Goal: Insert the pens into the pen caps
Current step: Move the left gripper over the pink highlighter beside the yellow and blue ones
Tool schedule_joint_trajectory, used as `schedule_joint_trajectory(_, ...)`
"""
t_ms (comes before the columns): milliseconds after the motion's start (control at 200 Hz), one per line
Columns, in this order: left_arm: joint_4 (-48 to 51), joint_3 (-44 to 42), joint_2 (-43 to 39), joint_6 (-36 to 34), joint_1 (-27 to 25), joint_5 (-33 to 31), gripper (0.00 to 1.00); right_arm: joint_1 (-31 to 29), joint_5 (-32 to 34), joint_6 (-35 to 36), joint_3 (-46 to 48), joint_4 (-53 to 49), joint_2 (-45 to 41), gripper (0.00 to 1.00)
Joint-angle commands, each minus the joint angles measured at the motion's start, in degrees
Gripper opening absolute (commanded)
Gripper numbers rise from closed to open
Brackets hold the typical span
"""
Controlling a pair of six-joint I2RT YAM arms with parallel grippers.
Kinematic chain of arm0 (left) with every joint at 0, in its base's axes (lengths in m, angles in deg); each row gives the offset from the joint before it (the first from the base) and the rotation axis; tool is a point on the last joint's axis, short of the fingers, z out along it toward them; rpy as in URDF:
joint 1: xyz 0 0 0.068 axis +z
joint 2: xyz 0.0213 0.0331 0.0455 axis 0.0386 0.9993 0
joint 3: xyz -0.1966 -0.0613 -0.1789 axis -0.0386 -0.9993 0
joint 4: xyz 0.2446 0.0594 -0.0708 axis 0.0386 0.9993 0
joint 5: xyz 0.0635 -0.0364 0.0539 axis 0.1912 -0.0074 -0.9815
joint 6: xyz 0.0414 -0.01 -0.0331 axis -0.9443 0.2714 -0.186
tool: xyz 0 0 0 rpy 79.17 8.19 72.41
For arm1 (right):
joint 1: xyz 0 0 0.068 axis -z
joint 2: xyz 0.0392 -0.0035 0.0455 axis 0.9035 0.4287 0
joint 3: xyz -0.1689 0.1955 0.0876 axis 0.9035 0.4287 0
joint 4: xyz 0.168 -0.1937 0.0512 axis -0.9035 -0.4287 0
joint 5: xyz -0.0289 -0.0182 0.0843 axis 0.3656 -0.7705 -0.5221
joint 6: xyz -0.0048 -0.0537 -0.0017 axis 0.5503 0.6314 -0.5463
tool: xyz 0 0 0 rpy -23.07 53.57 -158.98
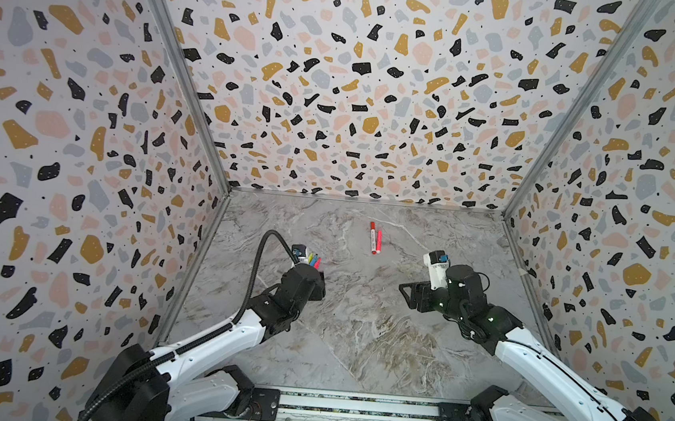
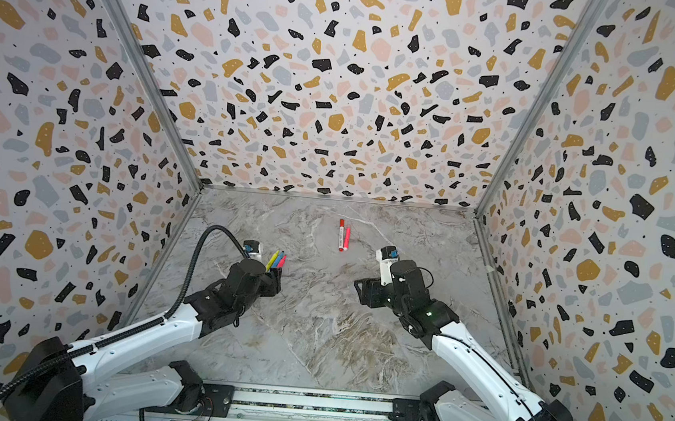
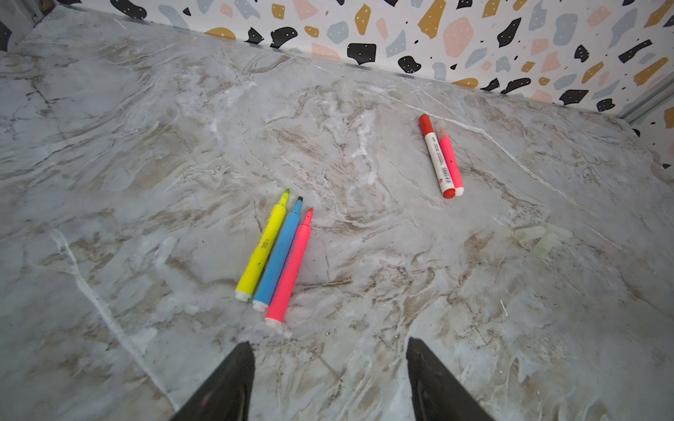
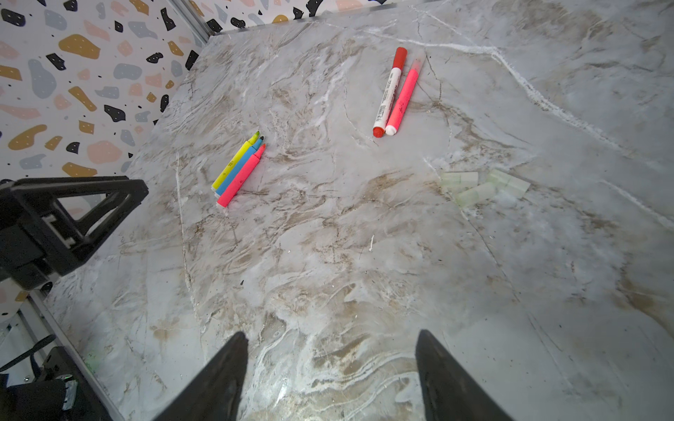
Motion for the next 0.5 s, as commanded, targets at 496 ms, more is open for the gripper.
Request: schedule_joint_trajectory(496,-6.7,3.9,16.8,-3.2,7.2,11.2,0.62,0.5,-1.1,-1.3,1.6,2.4,1.6,0.72)
